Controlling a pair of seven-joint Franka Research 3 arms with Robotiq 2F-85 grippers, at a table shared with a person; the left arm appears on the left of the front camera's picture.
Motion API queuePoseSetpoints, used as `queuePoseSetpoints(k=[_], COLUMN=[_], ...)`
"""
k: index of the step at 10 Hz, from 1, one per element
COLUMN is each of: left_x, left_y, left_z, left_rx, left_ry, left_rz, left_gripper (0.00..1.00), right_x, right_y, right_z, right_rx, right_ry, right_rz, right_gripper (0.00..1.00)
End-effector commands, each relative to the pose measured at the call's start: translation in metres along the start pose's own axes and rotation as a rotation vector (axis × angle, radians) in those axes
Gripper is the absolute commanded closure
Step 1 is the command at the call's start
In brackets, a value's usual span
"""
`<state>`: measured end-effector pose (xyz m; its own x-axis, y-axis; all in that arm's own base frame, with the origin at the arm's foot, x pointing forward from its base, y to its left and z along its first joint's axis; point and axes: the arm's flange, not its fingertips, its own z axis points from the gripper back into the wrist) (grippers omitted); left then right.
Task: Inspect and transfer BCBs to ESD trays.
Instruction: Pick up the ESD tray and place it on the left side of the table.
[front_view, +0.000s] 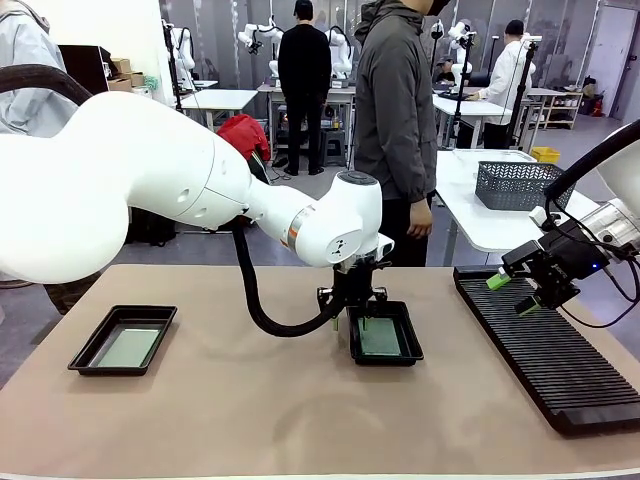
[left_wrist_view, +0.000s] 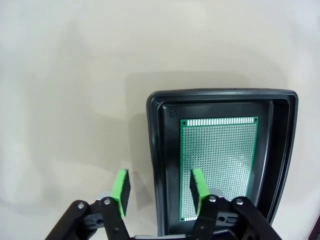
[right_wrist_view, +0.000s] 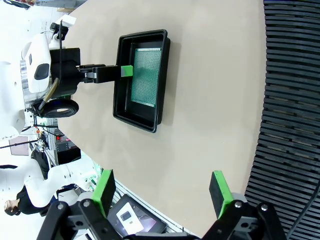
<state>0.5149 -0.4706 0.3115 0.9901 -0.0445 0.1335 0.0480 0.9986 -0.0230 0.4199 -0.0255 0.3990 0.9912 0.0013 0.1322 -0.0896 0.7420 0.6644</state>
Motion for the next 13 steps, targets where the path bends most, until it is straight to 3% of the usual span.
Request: queuePoseSetpoints(k=[1,2,3,4,5,6,7,8,9,10,11,13], left_x=[0.0018,0.0022,0.0026,0.0032,0.0033,0.0033,0.0037,0.0045,0.0053,0.0066,0.007,0.0064], left_y=[0.002,0.0016,0.0015,0.0019,0.0022,0.0022,0.0024,0.0022,0.0019,0.0027,0.0033,0.0045], left_z=[-0.0008,-0.0012,-0.0015,-0.0021,-0.0022,-0.0021,-0.0016,-0.0015,-0.0021,-0.0031,-0.0031,-0.0004], left_rx=[-0.012,-0.013,-0.014,-0.015,-0.022,-0.024,-0.024,-0.025,-0.028,-0.038,-0.041,-0.043], left_ry=[0.029,0.03,0.031,0.034,0.036,0.035,0.034,0.036,0.036,0.038,0.039,0.035], left_rz=[-0.007,-0.006,-0.006,-0.004,-0.003,-0.002,0.002,0.003,0.005,0.007,0.01,0.015], left_gripper=[0.46,0.45,0.58,0.57,0.7,0.69,0.81,0.8,0.93,0.92,1.0,1.0], right_x=[0.0007,0.0007,0.0007,0.0007,0.0007,0.0007,0.0007,0.0007,0.0007,0.0007,0.0007,0.0007], right_y=[0.0012,0.0012,0.0012,0.0012,0.0012,0.0012,0.0012,0.0012,0.0012,0.0012,0.0012,0.0012], right_z=[-0.0007,-0.0007,-0.0007,-0.0007,-0.0007,-0.0007,-0.0007,-0.0007,-0.0007,-0.0007,-0.0007,-0.0007], right_rx=[-0.013,-0.013,-0.013,-0.013,-0.013,-0.013,-0.013,-0.013,-0.013,-0.013,-0.013,-0.013], right_ry=[-0.011,-0.011,-0.011,-0.011,-0.011,-0.011,-0.011,-0.011,-0.011,-0.011,-0.011,-0.011], right_rz=[-0.02,-0.02,-0.02,-0.02,-0.02,-0.02,-0.02,-0.02,-0.02,-0.02,-0.02,-0.02], right_gripper=[0.0,0.0,0.0,0.0,0.0,0.0,0.0,0.0,0.0,0.0,0.0,0.0])
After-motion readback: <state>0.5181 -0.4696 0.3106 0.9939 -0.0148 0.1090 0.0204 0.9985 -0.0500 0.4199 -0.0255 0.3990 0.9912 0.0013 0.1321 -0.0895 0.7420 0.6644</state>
